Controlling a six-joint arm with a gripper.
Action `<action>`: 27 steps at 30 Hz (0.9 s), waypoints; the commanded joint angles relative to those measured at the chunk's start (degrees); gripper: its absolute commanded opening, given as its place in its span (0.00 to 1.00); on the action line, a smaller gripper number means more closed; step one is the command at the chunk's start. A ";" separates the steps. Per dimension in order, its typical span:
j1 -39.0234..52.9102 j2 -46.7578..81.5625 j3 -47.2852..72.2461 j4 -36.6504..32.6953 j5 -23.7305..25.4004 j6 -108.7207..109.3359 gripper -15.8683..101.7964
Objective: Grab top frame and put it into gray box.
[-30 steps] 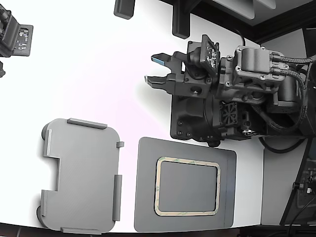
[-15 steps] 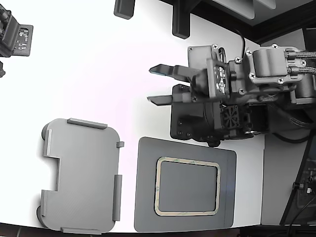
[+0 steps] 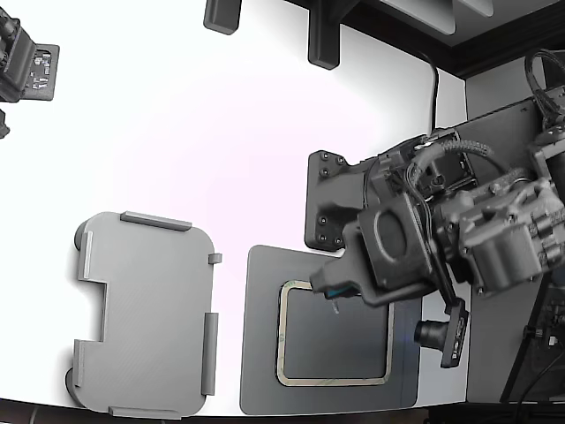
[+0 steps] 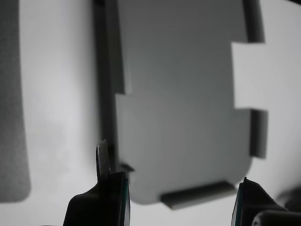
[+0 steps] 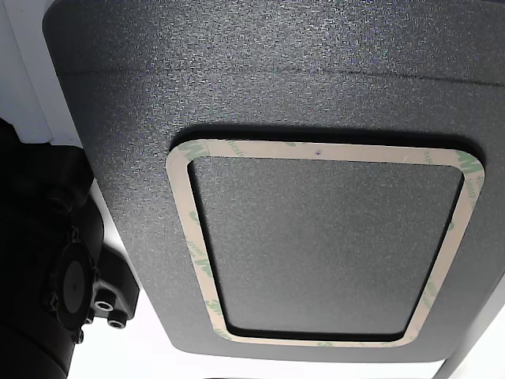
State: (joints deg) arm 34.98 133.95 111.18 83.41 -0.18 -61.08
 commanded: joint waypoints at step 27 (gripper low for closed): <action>44.30 -37.27 -21.01 11.43 -0.62 -13.97 0.93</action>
State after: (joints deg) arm 79.37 97.47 92.20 94.31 -1.05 -75.06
